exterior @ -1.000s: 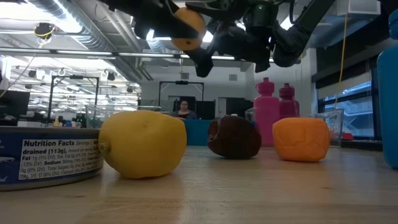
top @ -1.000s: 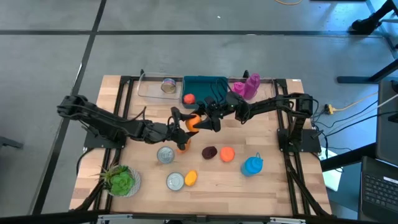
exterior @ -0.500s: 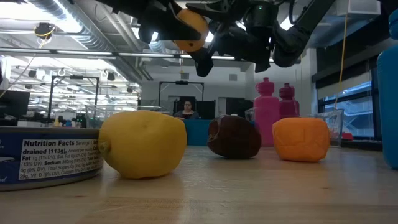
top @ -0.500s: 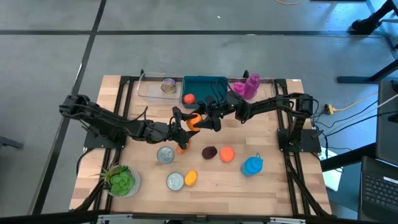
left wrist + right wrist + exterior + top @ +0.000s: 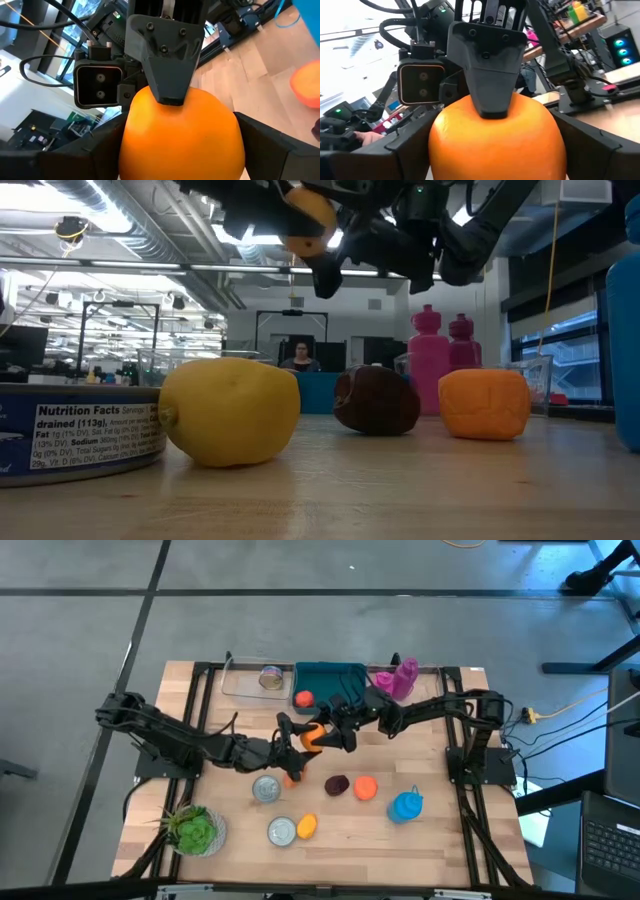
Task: Pick & Place Food Item
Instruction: Put the left orange into the blue bin
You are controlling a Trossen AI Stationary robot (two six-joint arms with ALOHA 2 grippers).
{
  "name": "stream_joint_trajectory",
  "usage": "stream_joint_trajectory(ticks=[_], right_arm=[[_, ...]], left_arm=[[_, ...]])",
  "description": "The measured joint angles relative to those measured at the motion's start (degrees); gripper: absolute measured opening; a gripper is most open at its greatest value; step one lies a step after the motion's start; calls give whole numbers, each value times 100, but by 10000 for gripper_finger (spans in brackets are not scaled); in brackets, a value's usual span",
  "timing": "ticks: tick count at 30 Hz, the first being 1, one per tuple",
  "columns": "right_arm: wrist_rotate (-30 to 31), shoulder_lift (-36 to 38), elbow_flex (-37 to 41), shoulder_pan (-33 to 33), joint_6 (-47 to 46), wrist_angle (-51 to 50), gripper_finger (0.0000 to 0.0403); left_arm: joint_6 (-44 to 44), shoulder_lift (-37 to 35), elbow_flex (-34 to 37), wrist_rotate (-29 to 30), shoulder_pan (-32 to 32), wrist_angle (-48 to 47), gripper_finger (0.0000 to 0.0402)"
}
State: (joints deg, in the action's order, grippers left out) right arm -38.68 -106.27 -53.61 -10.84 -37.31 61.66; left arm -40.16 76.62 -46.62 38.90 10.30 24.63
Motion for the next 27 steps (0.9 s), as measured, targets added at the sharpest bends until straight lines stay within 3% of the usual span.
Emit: stream_joint_trajectory(ticks=[12, 18, 27], right_arm=[[-183, 28, -8, -3, -119, 316, 325], [-198, 30, -4, -9, -82, 302, 324], [-416, 12, 23, -194, -90, 220, 322]], left_arm=[[987, -20, -543, 400, 200, -770, 340], [679, -22, -545, 430, 212, -767, 351], [396, -330, -578, 1005, 691, -538, 350]])
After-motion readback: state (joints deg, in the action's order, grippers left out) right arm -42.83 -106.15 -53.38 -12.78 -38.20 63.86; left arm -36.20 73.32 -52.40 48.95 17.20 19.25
